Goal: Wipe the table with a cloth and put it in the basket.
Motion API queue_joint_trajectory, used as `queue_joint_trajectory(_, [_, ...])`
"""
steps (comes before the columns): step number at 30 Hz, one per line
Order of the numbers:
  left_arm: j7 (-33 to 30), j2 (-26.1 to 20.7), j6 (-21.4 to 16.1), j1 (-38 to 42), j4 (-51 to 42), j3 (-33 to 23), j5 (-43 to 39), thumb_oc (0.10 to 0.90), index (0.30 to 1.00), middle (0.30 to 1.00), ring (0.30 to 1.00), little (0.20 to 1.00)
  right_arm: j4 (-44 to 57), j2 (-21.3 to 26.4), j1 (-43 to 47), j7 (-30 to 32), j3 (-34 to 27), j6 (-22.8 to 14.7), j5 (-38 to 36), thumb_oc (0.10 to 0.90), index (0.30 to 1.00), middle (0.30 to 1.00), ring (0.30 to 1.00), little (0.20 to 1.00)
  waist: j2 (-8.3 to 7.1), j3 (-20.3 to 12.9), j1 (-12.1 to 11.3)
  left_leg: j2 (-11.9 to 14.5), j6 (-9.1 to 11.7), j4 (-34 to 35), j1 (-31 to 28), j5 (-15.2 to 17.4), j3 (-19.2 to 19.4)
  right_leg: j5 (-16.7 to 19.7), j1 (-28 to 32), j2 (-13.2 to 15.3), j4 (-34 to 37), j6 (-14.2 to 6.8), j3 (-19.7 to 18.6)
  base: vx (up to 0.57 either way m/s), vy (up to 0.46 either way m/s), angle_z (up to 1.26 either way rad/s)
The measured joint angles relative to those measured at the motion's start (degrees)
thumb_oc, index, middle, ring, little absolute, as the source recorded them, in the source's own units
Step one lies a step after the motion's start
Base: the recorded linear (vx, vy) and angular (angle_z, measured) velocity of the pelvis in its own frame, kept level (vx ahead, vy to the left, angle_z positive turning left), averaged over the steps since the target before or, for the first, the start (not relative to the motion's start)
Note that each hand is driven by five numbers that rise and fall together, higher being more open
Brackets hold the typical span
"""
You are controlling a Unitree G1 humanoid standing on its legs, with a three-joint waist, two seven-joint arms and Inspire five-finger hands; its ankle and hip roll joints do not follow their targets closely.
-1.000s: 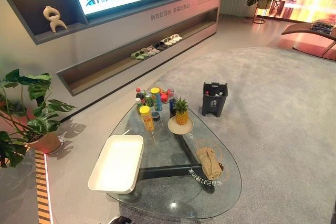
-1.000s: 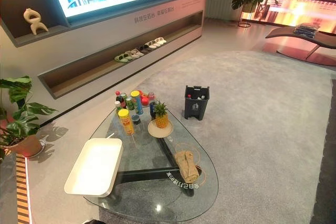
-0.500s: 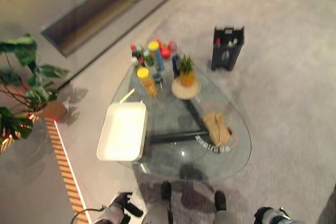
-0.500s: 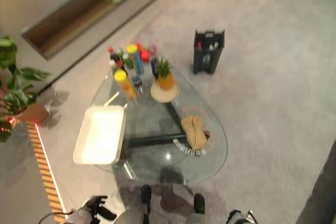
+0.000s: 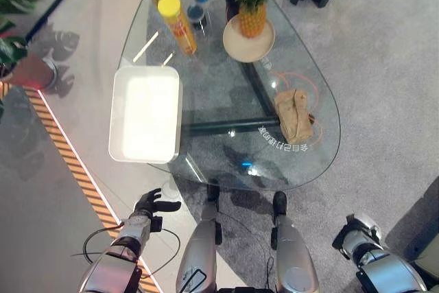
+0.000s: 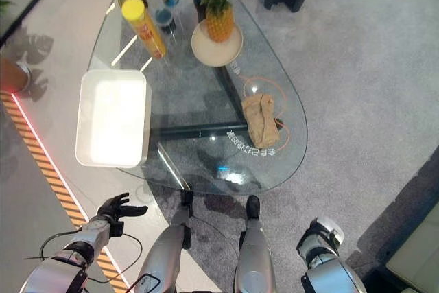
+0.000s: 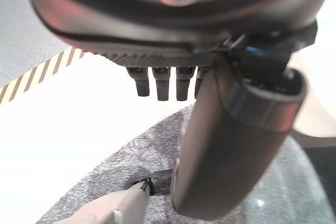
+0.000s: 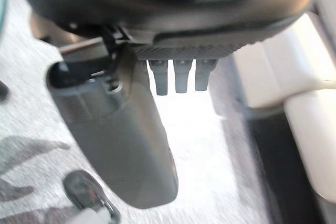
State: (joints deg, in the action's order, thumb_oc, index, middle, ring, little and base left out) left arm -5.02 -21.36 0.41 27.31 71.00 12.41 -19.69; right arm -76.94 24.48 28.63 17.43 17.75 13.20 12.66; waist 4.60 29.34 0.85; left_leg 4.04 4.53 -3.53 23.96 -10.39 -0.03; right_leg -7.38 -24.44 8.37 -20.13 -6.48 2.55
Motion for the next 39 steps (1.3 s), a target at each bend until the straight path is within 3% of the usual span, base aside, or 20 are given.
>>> queue_joint_trajectory(5, [-0.52, -0.44, 0.45, 1.22, -0.09, 0.20, -1.55, 0.800, 0.900, 0.900, 0.900, 0.900, 2.21, -0.20, 1.96, 2.07, 0.00, -1.29, -2.37, 0.800, 0.900, 0.900, 0.900, 0.900, -0.36, 0.41, -0.74, -0.34, 1.07, -7.85, 8.85, 1.70, -1.32, -4.13, -10.56, 0.28, -12.81, 2.03, -0.46, -0.05, -0.055, 0.09])
queue_joint_trajectory(9, [-0.74, -0.80, 0.69, 1.78, -0.19, 0.19, -3.33, 0.800, 0.900, 0.900, 0.900, 0.900, 2.16, 0.16, 3.25, 4.10, -0.04, -1.84, -6.09, 0.800, 0.900, 0.900, 0.900, 0.900, -0.49, 0.58, -0.78, 0.70, 1.47, -13.15, 13.86, 3.63, -2.10, -5.21, -15.49, -0.95, -17.55, 3.34, -0.68, -0.02, -0.052, -0.07])
queue_joint_trajectory(14, [-0.68, -1.50, 0.89, 3.11, -0.75, 0.19, -3.68, 0.800, 0.900, 0.900, 0.900, 0.900, 2.22, 0.65, 5.19, 4.48, -3.89, -6.25, -14.14, 0.800, 0.900, 0.900, 0.900, 0.900, -0.78, 1.42, -0.33, 1.51, 1.41, -17.32, 19.74, 4.53, -2.55, -5.10, -21.79, -2.33, -21.59, 3.96, -1.57, -0.01, -0.026, -0.11])
queue_joint_trajectory(22, [-0.51, -1.85, 0.91, 4.07, -1.74, 0.24, -3.64, 0.800, 0.900, 0.900, 0.900, 0.900, 3.72, 2.11, 8.57, 5.27, -4.10, -10.61, -16.06, 0.800, 0.900, 0.900, 0.900, 0.900, -0.84, 1.53, -0.77, 1.30, 1.81, -21.32, 24.58, 4.83, -3.73, -5.74, -26.21, -2.42, -25.38, 4.59, -1.25, 0.00, -0.003, 0.02])
queue_joint_trajectory(28, [-0.35, -1.91, 1.27, 4.05, -1.79, 0.26, -3.62, 0.800, 0.900, 0.900, 0.900, 0.900, 5.56, 2.88, 12.50, 6.47, -4.10, -13.00, -17.93, 0.800, 0.900, 0.900, 0.900, 0.900, -0.84, 1.53, -1.05, 1.28, 1.87, -21.57, 25.10, 4.86, -4.11, -5.90, -26.84, -2.37, -26.14, 4.87, -0.95, 0.00, -0.004, 0.01])
queue_joint_trajectory(39, [-0.56, -2.10, 0.23, 3.75, -2.38, 1.68, -4.46, 0.800, 0.900, 0.900, 0.900, 0.900, 18.85, 5.02, 12.59, 19.13, -5.23, -18.85, -28.12, 0.800, 0.900, 0.900, 0.900, 0.900, -0.92, 1.57, -0.82, 1.07, 1.82, -20.31, 25.16, 4.75, -4.16, -5.45, -26.80, -2.39, -24.49, 4.89, -1.02, -0.01, 0.007, 0.00])
